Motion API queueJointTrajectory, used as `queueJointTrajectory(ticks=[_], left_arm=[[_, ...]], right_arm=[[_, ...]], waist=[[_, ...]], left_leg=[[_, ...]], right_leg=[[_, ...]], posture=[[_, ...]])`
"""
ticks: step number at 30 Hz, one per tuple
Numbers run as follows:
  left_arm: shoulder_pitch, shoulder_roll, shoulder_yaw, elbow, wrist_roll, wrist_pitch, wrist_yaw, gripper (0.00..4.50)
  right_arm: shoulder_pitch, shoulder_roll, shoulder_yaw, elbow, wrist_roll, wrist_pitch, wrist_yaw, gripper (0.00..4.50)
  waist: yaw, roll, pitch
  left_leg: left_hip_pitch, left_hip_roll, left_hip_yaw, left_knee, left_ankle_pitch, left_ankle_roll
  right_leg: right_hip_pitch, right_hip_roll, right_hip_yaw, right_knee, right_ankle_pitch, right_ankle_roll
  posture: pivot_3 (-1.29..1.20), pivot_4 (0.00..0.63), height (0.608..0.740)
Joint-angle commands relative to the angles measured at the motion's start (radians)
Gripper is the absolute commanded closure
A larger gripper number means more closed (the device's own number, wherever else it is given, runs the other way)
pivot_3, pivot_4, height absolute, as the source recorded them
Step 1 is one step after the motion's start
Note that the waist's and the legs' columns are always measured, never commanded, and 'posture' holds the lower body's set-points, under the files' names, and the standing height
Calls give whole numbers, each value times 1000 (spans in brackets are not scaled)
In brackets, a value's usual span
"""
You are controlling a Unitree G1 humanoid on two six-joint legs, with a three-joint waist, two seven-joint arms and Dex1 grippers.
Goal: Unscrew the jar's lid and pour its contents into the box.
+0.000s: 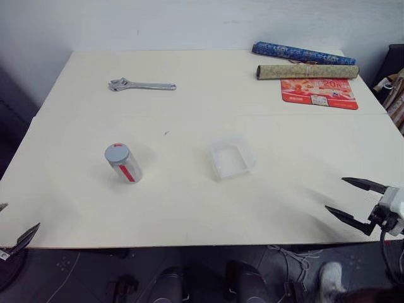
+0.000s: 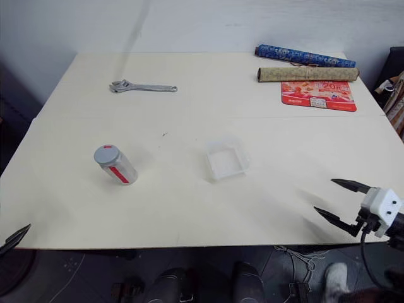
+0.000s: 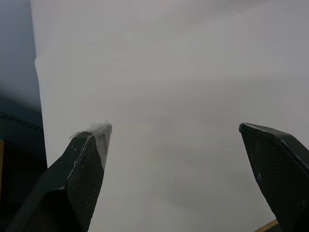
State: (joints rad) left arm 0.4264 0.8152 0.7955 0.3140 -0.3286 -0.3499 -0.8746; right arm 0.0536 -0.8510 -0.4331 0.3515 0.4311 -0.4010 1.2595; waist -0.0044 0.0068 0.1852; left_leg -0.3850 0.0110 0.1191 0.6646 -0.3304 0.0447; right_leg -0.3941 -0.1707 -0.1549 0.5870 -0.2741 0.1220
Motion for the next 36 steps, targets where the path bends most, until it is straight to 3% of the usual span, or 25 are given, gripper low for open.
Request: queueJointTrajectory(ticks=[1, 5, 8, 13, 17, 22, 27, 36], left_arm=[[10, 14, 12, -15, -14, 23, -3, 24], [27, -26, 39, -64, -71, 107, 11, 24], [64, -113, 107, -140, -188, 231, 61, 24], [126, -328, 141, -275, -227, 269, 217, 24], [192, -497, 79, -438, -202, 243, 281, 24], [224, -590, -20, -694, -173, 262, 361, 24], [193, -657, -200, -953, -141, 402, 531, 24], [14, -686, -556, -1105, 119, 636, 778, 24]], right_arm=[[-11, 3, 5, -54, 16, 35, -23, 0], [-24, 30, 36, -164, 61, 131, -45, 0], [-49, 95, 63, -292, 116, 180, -85, 0], [-104, 221, 122, -430, 171, 187, -129, 0], [-131, 301, 158, -427, 170, 93, -73, 0], [-152, 307, 169, -325, 153, 40, -11, 0], [-185, 294, 172, -255, 149, 30, 13, 0], [-200, 295, 161, -199, 165, 29, 56, 0]], waist=[[0, 0, 0], [0, 0, 0], [-9, 0, 0], [-19, -1, 0], [-14, -7, -2], [13, -11, -4], [11, -11, -4], [7, -10, -4]], left_leg=[[0, 0, 0, 0, 0, 0], [0, 0, 0, 0, 0, 0], [0, 1, 0, 0, -1, -1], [0, 2, 0, 1, -1, 0], [0, 1, 0, 2, -2, 1], [0, 1, -1, 9, -3, 2], [-1, 2, 1, 13, -4, 3], [-1, 4, 1, 16, -1, 7]], right_leg=[[0, 0, 0, 0, 0, 0], [0, 0, 0, 0, 0, 0], [0, 0, 3, 2, 0, 0], [1, 2, 2, 3, 0, 0], [2, 2, 2, 3, 0, 0], [2, 1, 3, 2, 0, 0], [2, 2, 7, 2, 1, -2], [2, 6, 5, 5, 2, -2]], posture=[[0, 150, 740], [0, 150, 740], [0, 150, 740], [0, 150, 740], [0, 150, 740], [0, 150, 740], [0, 150, 740], [0, 150, 740]])
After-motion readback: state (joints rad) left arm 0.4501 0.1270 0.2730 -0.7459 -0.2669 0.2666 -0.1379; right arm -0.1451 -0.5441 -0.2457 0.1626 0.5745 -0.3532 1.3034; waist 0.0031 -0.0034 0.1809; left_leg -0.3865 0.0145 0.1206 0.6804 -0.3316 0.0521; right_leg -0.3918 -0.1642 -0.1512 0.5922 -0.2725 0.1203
